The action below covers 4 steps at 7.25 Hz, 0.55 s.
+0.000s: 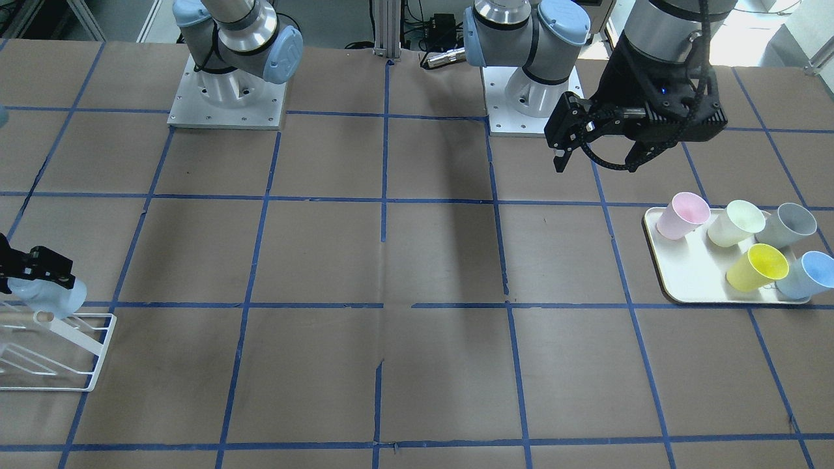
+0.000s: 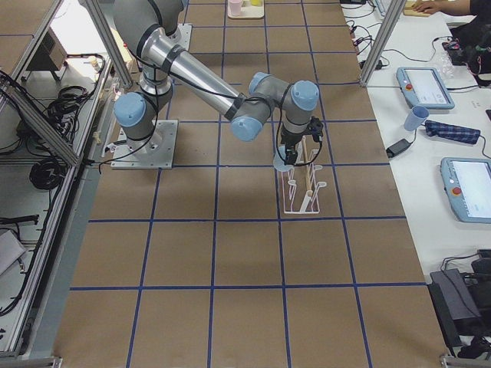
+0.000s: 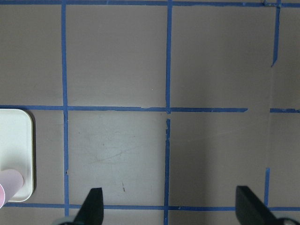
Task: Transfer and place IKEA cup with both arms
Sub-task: 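Lower the right gripper onto the light blue cup and close on it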
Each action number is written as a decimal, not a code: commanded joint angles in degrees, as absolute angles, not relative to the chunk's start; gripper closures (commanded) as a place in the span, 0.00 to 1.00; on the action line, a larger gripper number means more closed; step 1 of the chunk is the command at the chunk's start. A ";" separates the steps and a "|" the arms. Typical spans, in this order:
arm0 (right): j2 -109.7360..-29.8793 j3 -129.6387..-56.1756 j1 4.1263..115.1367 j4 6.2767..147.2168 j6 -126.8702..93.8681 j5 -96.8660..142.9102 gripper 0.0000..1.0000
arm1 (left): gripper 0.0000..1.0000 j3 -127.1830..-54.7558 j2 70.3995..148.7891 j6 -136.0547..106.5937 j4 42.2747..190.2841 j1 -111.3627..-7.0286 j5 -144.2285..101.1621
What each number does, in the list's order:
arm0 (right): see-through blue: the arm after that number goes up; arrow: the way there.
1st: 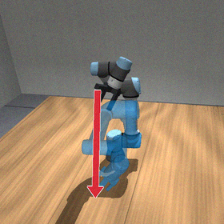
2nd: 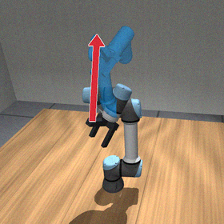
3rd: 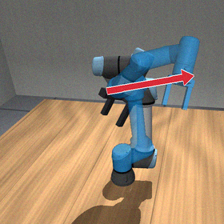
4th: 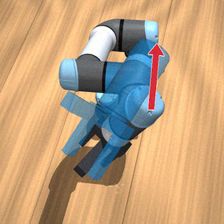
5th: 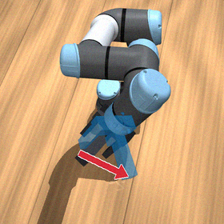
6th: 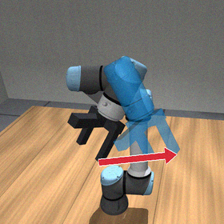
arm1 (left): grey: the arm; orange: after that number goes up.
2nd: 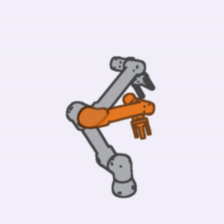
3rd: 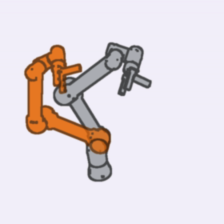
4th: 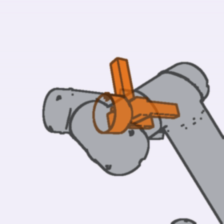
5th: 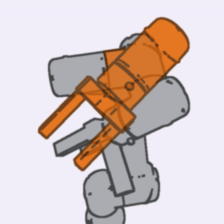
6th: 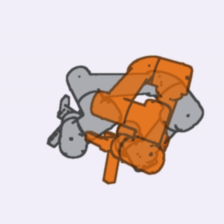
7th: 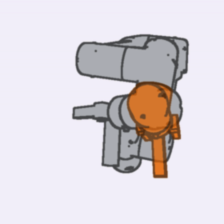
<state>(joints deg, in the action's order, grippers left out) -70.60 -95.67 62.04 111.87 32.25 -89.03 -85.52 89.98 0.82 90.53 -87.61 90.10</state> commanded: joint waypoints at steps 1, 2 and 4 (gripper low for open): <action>-70.49 -95.63 61.87 111.97 32.17 -88.95 0.08 | 0.00 -85.52 89.91 0.88 90.53 -87.54 90.09; -70.49 -95.71 61.87 111.97 32.08 -88.86 0.13 | 0.00 -85.52 89.83 0.88 90.53 -87.45 90.09; -70.58 -95.54 61.96 111.88 31.99 -88.86 0.30 | 0.00 -85.52 89.82 0.88 90.53 -87.45 90.09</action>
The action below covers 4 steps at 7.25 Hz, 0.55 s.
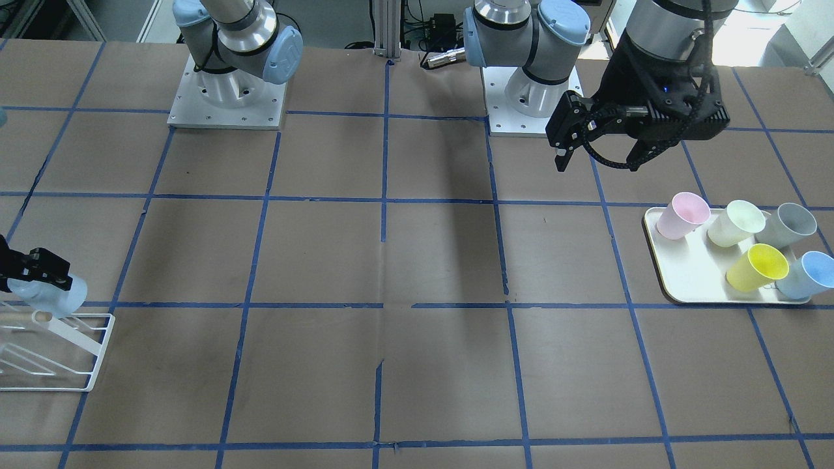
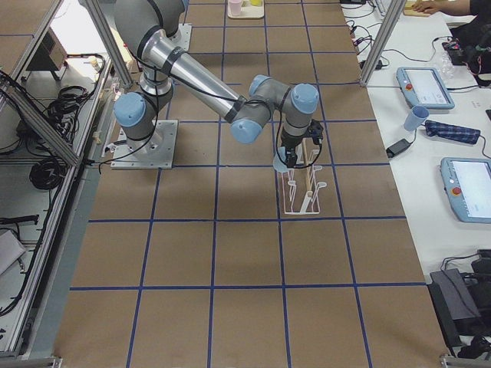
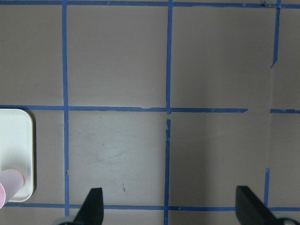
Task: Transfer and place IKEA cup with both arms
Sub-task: 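Lift the light blue cup off the rack with the right gripper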
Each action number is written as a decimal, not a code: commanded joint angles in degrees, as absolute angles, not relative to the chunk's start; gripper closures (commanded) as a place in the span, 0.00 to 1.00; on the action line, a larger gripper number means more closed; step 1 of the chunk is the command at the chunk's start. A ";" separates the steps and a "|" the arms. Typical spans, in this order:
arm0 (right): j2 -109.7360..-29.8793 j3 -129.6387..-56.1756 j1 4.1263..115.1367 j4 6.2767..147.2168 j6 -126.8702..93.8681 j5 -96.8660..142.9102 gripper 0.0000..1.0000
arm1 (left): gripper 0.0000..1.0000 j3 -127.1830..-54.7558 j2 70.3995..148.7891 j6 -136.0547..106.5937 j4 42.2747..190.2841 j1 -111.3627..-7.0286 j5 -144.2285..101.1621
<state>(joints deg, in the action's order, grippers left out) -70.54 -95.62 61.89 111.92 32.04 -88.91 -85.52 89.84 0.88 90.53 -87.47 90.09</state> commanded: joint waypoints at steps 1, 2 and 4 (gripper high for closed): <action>-70.66 -95.45 61.96 111.88 31.82 -88.94 0.39 | 0.00 -85.52 89.74 0.97 90.53 -87.45 90.09; -70.66 -95.19 61.96 111.80 31.82 -88.95 0.40 | 0.00 -85.52 89.74 0.88 90.53 -87.36 90.09; -71.36 -94.75 62.14 111.10 31.90 -88.95 0.41 | 0.00 -85.52 89.74 0.88 90.53 -87.36 90.09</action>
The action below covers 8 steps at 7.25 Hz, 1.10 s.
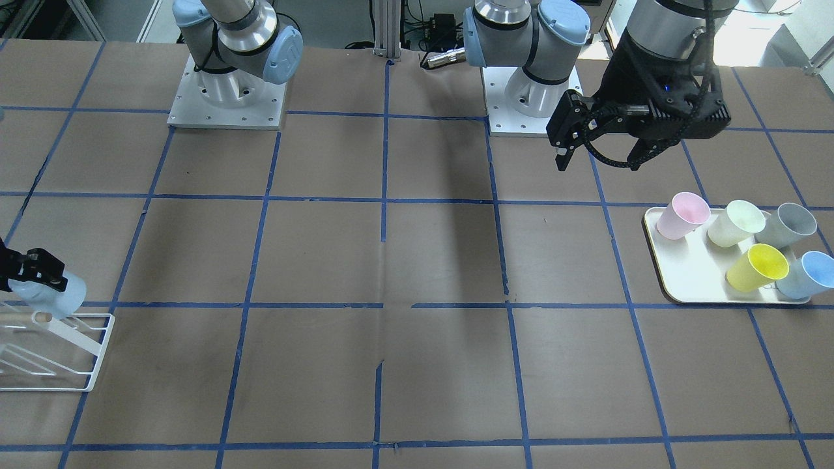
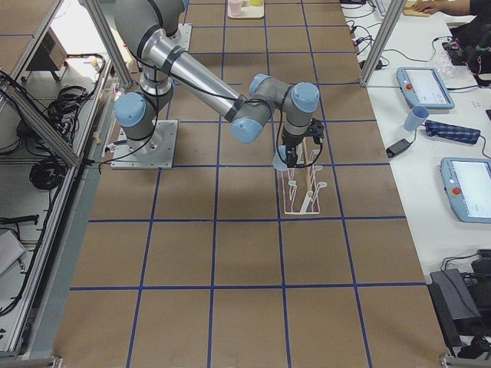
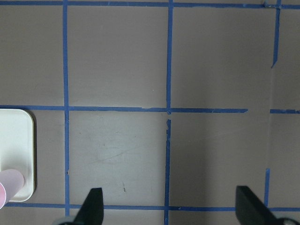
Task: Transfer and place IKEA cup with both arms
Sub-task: 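Lift the light blue cup off the rack with the right gripper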
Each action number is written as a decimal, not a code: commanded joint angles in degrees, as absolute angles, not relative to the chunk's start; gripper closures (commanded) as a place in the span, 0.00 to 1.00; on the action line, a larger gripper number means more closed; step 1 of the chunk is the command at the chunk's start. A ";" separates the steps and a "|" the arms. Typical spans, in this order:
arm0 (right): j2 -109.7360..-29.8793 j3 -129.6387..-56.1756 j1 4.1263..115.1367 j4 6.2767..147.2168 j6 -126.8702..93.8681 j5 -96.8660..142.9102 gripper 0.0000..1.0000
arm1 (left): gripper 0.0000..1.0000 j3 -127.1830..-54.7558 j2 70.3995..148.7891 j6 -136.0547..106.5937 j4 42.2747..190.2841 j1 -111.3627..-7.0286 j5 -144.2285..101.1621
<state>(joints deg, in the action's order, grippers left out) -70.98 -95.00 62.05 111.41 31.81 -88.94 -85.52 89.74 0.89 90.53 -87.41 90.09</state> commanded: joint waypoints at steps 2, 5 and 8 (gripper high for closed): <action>-71.89 -94.40 62.31 110.92 32.17 -88.95 0.43 | 0.00 -85.52 89.74 0.97 90.53 -87.36 90.09; -77.94 -91.60 62.31 101.83 32.26 -88.95 0.43 | 0.00 -85.52 89.74 0.88 90.53 -87.36 90.09; -82.16 -84.22 62.58 84.97 32.34 -83.98 0.44 | 0.00 -85.43 89.74 0.88 90.53 -87.36 90.00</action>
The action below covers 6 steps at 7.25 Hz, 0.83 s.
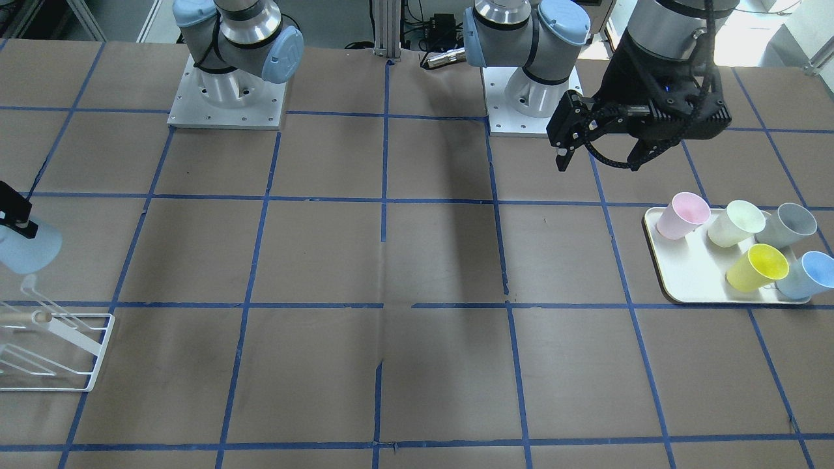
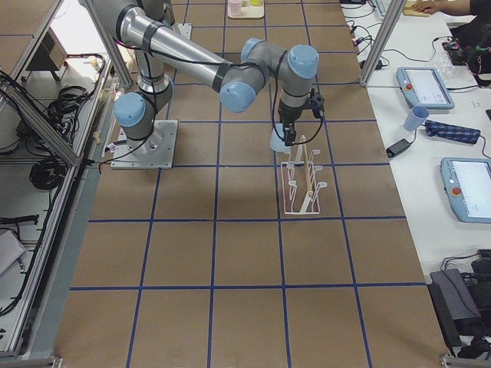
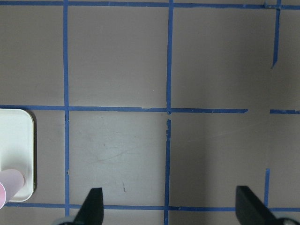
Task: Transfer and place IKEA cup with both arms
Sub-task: 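Lift the light blue cup off the rack with the right gripper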
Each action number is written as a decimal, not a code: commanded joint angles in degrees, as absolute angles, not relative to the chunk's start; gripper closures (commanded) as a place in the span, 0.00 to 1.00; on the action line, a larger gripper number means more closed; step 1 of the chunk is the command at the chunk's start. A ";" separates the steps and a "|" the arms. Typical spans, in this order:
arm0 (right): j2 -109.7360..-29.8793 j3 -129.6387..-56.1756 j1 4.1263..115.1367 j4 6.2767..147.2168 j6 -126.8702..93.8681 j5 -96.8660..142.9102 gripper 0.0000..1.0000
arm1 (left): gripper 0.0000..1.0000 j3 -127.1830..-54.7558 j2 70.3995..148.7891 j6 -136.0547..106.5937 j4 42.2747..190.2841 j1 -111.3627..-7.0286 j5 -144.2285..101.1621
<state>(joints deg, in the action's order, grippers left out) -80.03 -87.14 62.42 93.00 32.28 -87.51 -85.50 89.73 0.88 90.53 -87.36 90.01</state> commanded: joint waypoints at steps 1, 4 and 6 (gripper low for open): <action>-83.57 -83.16 62.75 78.46 32.34 -78.37 0.43 | 0.00 -85.43 89.74 0.88 90.53 -87.36 90.00; -85.96 -82.71 63.98 63.59 32.26 -60.53 0.44 | 0.00 -85.78 89.39 1.05 90.70 -87.19 87.04; -86.39 -82.79 66.78 55.42 32.26 -48.58 0.44 | 0.00 -86.57 88.95 1.05 91.32 -86.84 81.32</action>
<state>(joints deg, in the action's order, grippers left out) -86.02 -82.78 64.93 60.84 32.27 -56.19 -86.16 89.24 1.05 91.02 -87.10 84.60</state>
